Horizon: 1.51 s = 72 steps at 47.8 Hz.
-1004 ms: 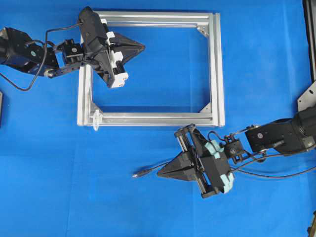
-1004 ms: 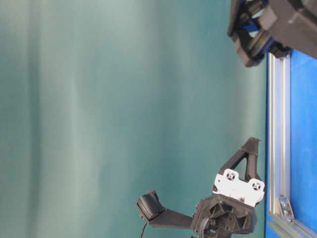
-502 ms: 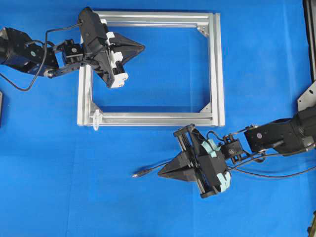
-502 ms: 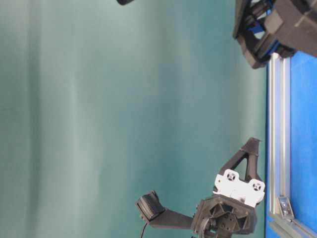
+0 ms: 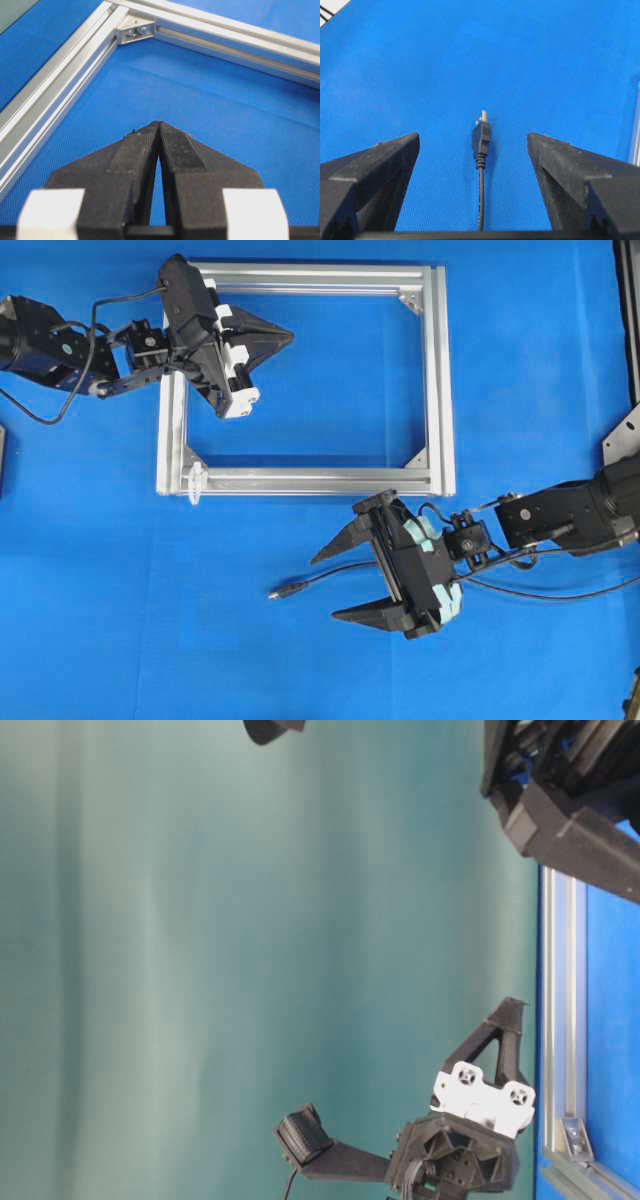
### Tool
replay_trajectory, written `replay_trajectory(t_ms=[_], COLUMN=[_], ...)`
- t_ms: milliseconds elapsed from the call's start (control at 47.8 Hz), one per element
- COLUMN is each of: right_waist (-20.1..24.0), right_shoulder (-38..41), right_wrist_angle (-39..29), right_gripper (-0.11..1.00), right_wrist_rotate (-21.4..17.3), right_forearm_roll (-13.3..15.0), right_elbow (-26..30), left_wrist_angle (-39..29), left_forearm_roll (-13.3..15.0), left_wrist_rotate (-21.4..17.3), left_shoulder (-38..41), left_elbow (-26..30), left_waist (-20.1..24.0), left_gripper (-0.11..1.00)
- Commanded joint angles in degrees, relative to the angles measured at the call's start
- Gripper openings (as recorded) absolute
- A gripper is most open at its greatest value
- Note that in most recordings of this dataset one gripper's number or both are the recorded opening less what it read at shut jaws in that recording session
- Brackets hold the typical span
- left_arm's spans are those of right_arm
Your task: Insert the wire through the string loop located on the left side.
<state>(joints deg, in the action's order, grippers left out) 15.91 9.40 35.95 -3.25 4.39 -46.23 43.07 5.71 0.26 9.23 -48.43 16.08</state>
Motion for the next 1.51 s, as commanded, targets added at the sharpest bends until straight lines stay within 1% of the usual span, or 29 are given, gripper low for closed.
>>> replay_trajectory(t_ms=[0,209,377,670,1067,1109,1151,1318,1360,1423,1486], right_waist=[-0.1,0.0,0.0,0.0,0.0,0.0,0.0,-0.3,-0.4,-0.4,-0.4], right_shoulder=[-1.1,3.3,6.9,7.3,7.5,7.4,7.4,7.4,7.5,7.4,7.4], right_wrist_angle=[0.3,0.8,0.9,1.1,0.9,1.1,1.1,1.1,1.0,0.8,0.8], right_gripper=[0.87,0.87,0.86,0.85,0.72,0.68,0.61,0.16,0.08,0.0,-0.03], right_wrist_rotate=[-0.2,-0.4,-0.6,-1.1,-1.0,-0.7,-0.5,-0.4,-0.4,-0.4,-0.4], right_forearm_roll=[-0.7,-1.8,-4.0,-4.0,-4.0,-4.0,-3.9,-3.7,-3.7,-3.7,-3.7], right_elbow=[0.7,2.0,3.3,3.2,3.3,3.3,3.3,3.1,3.0,3.0,3.1], left_wrist_angle=[0.4,0.4,0.4,0.2,0.2,0.2,0.2,0.2,0.2,0.1,0.1], left_forearm_roll=[-0.1,-0.1,-0.1,-0.1,-0.1,-0.1,-0.1,-0.1,-0.1,-0.1,-0.1], left_wrist_rotate=[0.1,0.0,0.0,0.0,0.0,0.0,0.0,0.0,0.0,0.0,0.0], left_shoulder=[-1.9,-1.9,-1.9,-1.9,-1.8,-1.9,-1.9,-1.9,-1.9,-1.9,-1.9], left_elbow=[0.5,0.6,0.5,0.6,0.5,0.4,0.5,0.4,0.5,0.4,0.4], left_waist=[0.1,0.1,0.2,0.2,0.1,0.1,0.1,0.2,0.1,0.1,0.1], left_gripper=[0.0,0.0,0.0,0.0,0.0,0.0,0.0,0.0,0.0,0.0,0.0])
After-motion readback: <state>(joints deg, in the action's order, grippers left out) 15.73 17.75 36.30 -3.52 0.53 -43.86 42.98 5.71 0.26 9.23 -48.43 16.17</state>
